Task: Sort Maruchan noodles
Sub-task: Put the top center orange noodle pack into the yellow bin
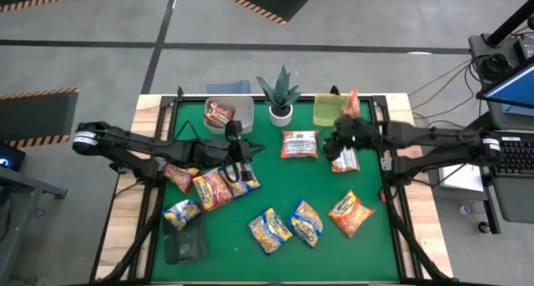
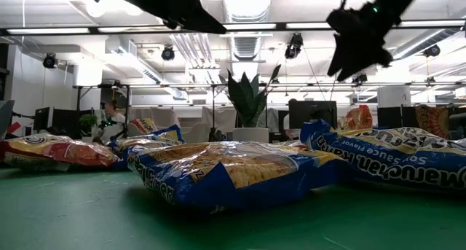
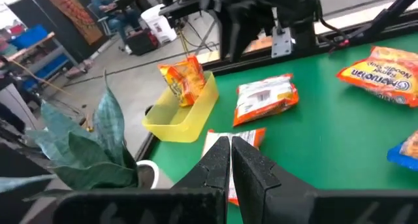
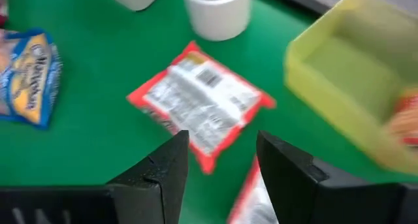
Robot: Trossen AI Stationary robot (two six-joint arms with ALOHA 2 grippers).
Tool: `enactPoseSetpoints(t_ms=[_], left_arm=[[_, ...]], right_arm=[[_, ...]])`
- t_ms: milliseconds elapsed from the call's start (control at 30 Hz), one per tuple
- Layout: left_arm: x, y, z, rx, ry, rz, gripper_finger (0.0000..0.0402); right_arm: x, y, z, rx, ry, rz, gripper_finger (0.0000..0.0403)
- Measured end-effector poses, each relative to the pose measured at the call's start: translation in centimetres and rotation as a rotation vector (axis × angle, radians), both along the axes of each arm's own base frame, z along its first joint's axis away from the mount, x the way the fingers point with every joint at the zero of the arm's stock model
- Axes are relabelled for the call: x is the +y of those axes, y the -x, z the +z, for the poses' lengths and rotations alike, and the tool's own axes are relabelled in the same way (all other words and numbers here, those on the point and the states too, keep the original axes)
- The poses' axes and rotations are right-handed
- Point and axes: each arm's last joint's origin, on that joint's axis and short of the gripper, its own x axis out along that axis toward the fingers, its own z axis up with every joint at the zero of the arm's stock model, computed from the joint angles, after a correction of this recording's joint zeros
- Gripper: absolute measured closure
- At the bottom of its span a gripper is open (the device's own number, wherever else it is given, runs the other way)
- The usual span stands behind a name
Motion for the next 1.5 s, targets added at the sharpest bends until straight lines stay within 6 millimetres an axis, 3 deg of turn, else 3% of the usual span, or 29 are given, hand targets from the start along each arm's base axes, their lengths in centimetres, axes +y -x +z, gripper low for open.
enactPoseSetpoints(t_ms=[167,333,633,800,1033,1333,1500], left_arm=[[-0.1,-1.5,-1.6,-0.012,0.049,0.014,0.0402],[-0.2,-4.3,-4.9,-0.066,0.110,0.030,0.0402],[2.5,-10.6,-8.4,0.005,0.118,0.119,0.0402],[4.5,-12.7,-10.5,0.071,0.099,0.164,0.0402],[6.1,-13.8,-13.4,0.118,0.126,0.212,0.0402],[6.1,-13.8,-15.7,0.250,0.173,0.246,0.0402],[5.8,-13.4,-16.0,0.322,0.229,0.232,0.0402]], right_arm=[[0.8,0.4,-3.9,-0.090,-0.033,-0.008,0.0243],[0.9,0.9,-6.4,-0.087,-0.063,-0.040,0.0241],[0.9,1.2,-7.0,-0.066,-0.058,-0.037,0.0238],[1.0,1.2,-7.0,-0.062,-0.053,-0.030,0.0236],[1.0,1.3,-7.0,-0.051,-0.042,-0.018,0.0234],[1.0,1.4,-7.5,-0.044,-0.054,-0.040,0.0234],[1.0,1.4,-7.7,-0.044,-0.067,-0.056,0.0232]])
